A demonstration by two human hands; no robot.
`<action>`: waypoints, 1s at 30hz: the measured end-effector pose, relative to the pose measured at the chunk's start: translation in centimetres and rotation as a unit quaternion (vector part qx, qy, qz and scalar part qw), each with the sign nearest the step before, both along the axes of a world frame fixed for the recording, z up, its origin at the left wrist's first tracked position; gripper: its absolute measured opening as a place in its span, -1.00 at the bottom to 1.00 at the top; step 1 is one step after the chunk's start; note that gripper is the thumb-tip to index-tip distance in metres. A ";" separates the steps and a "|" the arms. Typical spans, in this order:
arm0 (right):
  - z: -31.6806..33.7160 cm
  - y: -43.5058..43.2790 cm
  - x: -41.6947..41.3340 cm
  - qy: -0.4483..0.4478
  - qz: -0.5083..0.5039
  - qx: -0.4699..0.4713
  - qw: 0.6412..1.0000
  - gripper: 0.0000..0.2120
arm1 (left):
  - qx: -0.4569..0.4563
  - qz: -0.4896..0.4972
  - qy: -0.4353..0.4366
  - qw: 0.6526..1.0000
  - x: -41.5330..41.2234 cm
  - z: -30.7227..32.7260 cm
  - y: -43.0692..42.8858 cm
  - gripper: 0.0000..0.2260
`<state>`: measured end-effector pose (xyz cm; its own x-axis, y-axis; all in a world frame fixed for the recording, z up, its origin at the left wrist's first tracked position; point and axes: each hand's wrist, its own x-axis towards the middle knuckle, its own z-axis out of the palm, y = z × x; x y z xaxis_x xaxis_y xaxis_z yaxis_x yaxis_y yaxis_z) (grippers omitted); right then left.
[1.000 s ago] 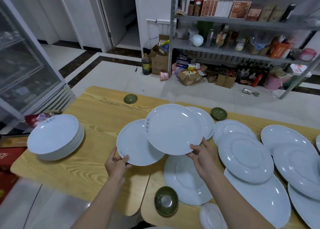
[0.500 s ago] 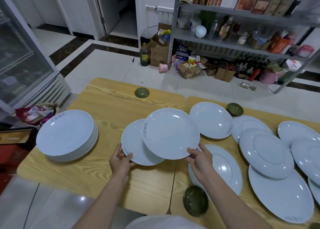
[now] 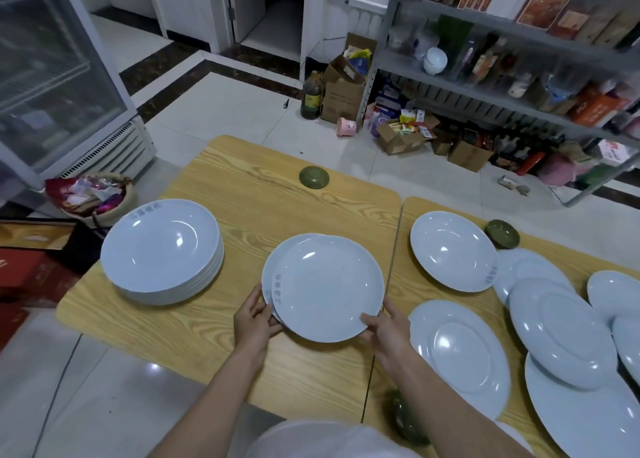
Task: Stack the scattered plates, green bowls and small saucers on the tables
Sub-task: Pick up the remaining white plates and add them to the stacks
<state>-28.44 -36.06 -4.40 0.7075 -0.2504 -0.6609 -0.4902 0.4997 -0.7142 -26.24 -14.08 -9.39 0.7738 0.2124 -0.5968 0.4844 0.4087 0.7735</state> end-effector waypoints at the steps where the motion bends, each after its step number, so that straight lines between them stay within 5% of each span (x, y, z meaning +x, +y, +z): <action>1: -0.2 0.1 0.2 0.007 0.006 -0.002 1.000 -0.33 | 0.003 -0.005 -0.003 1.000 0.0 0.0 0.1 -0.52; 11: -0.6 -0.1 2.8 0.025 0.095 -0.096 0.991 -0.39 | 0.006 -0.035 0.003 0.999 1.2 0.1 1.5 -0.60; 18: -1.2 -0.4 4.5 0.046 0.190 -0.276 0.941 -0.49 | 0.010 -0.036 0.007 0.999 1.6 0.0 1.6 -0.60; 30: -2.4 -0.5 5.3 0.073 0.247 -0.298 0.919 -0.55 | 0.017 -0.038 0.008 0.999 1.5 0.2 1.4 -0.59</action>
